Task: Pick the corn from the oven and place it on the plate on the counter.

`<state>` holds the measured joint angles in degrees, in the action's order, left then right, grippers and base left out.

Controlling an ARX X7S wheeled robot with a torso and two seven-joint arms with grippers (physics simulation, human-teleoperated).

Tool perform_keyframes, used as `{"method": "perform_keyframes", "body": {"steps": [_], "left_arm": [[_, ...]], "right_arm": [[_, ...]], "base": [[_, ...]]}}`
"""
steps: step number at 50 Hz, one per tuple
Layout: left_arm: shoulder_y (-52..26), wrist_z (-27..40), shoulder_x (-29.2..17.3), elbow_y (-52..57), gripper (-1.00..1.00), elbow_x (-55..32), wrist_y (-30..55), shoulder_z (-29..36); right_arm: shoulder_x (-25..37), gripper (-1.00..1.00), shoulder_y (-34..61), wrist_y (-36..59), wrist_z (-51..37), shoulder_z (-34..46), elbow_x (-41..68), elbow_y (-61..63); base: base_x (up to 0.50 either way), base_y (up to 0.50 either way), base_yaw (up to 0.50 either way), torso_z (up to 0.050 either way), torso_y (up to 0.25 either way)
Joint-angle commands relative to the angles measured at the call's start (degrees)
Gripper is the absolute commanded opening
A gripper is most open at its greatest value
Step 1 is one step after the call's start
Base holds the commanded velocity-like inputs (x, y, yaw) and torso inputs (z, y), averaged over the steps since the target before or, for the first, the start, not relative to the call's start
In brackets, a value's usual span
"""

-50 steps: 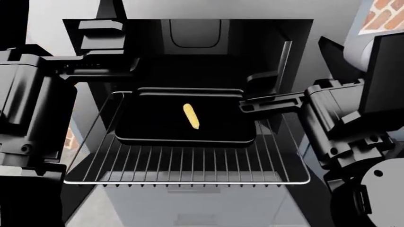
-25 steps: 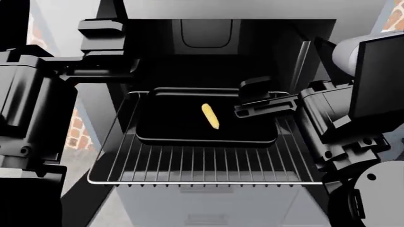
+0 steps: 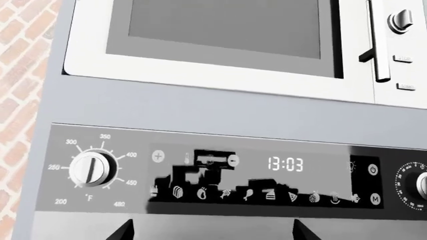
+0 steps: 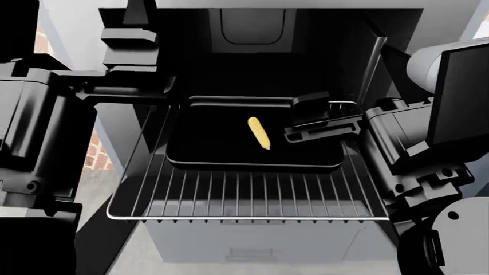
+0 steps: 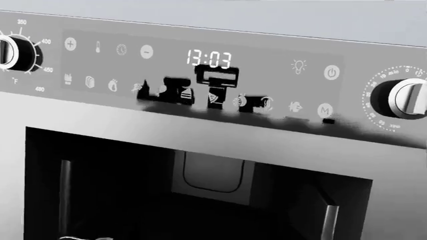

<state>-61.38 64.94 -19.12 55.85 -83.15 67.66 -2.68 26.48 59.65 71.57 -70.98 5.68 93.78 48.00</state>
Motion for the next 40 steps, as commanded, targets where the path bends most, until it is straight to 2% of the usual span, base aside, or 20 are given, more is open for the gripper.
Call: {"method": "perform_keyframes", "body": {"steps": [1,6,15,19,34,40], "left_arm": [[-0.8,0.24,-0.61,0.25,1.0,-0.65,0.03,1.28],[-0.3,0.66,-0.52,0.17,1.0,-0.88,-1.19,0.48],[-0.61,0.61,-1.0,0.06,1.0,-1.12,-0.94,1.65],[-0.87,0.85,-1.15,0.47,1.0,-1.32,-0.87,2.16],[-0.83,2.27,-1.65,0.16,1.0,-2.56,-2.84,1.24],[-1.07,2.76,-1.75,0.07,1.0,-3.17,-3.14,1.59]], "right_arm": [[0.24,1.0,-0.3,-0.57,0.36,0.35,-0.23,0.08],[0.24,1.0,-0.4,-0.91,0.39,0.5,-0.24,0.08],[0.48,1.0,-0.22,-1.29,0.37,0.8,-0.29,0.01],[0.55,1.0,-0.2,-1.48,0.26,0.95,-0.23,0.04],[1.39,1.0,1.57,-1.42,0.28,1.93,0.18,-1.29],[1.04,1.0,3.67,-0.42,3.01,3.34,-1.36,-3.8]], "base": [[0.0,0.0,0.0,0.007,-0.25],[0.0,0.0,0.0,0.007,-0.25],[0.0,0.0,0.0,0.001,-0.002],[0.0,0.0,0.0,0.005,-0.182],[0.0,0.0,0.0,0.0,0.0],[0.0,0.0,0.0,0.0,0.0]]}}
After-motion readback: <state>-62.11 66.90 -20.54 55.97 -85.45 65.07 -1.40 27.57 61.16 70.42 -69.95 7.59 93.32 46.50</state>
